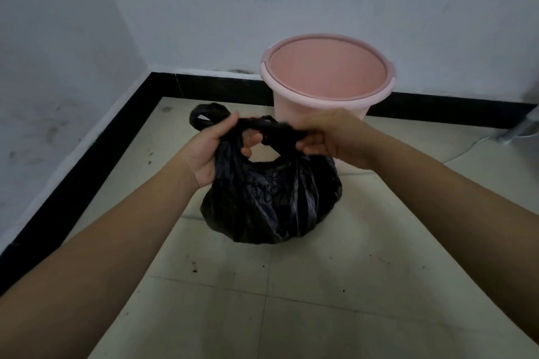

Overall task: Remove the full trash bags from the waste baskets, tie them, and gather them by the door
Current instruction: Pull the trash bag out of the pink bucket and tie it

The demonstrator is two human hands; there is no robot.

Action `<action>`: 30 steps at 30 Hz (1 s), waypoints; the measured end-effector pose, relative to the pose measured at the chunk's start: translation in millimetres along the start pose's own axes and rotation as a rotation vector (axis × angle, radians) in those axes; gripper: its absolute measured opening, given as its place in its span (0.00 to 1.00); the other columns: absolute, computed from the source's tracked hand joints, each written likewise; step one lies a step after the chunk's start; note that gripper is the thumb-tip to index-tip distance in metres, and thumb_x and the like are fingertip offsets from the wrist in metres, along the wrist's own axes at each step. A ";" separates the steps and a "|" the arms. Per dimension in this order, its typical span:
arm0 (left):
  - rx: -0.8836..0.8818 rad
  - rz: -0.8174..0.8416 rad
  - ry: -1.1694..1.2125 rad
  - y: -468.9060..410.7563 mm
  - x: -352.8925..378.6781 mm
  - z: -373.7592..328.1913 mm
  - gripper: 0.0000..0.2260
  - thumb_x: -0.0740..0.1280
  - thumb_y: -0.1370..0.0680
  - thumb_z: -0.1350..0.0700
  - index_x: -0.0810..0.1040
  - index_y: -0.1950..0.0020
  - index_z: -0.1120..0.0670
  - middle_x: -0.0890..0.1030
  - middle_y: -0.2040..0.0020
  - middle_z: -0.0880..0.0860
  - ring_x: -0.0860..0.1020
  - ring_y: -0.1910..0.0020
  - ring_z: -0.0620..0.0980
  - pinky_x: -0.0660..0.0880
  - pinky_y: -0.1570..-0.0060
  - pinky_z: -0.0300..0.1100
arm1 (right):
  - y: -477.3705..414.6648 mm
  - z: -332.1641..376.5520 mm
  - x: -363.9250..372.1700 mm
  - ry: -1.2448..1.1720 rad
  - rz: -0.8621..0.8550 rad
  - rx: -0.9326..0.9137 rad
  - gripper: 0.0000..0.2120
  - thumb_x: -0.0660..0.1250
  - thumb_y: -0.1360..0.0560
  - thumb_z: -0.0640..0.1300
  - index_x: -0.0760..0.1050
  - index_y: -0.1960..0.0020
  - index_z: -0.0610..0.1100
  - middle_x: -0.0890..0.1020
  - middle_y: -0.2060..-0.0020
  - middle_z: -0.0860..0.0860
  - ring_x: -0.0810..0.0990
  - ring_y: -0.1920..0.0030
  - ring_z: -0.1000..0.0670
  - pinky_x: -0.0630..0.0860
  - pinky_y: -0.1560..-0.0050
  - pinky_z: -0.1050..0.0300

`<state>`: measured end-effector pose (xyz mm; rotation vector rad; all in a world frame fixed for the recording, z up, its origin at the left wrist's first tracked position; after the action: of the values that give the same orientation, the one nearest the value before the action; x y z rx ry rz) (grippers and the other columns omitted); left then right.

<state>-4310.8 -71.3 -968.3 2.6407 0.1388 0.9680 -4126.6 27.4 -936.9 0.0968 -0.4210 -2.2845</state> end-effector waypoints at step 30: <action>0.262 -0.426 -0.007 -1.6 -10.7 -13.9 0.22 0.56 0.15 0.47 0.68 0.66 0.54 0.81 0.61 0.57 0.81 0.62 0.53 0.80 0.58 0.44 | -9.2 -63.3 23.8 0.302 0.101 0.191 0.19 0.59 0.23 0.60 0.82 0.54 0.49 0.85 0.50 0.50 0.82 0.47 0.49 0.72 0.37 0.49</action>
<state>-4327.9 -68.3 -965.5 2.6721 0.8398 0.8375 -4136.6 -1.3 -998.0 0.4982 -0.4711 -2.0824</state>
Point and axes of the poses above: each hand's wrist, its own y-axis away from the middle knuckle, its own x-axis out of the palm, z = x × y, the point moved 4 cm from there along -y, towards the middle knuckle
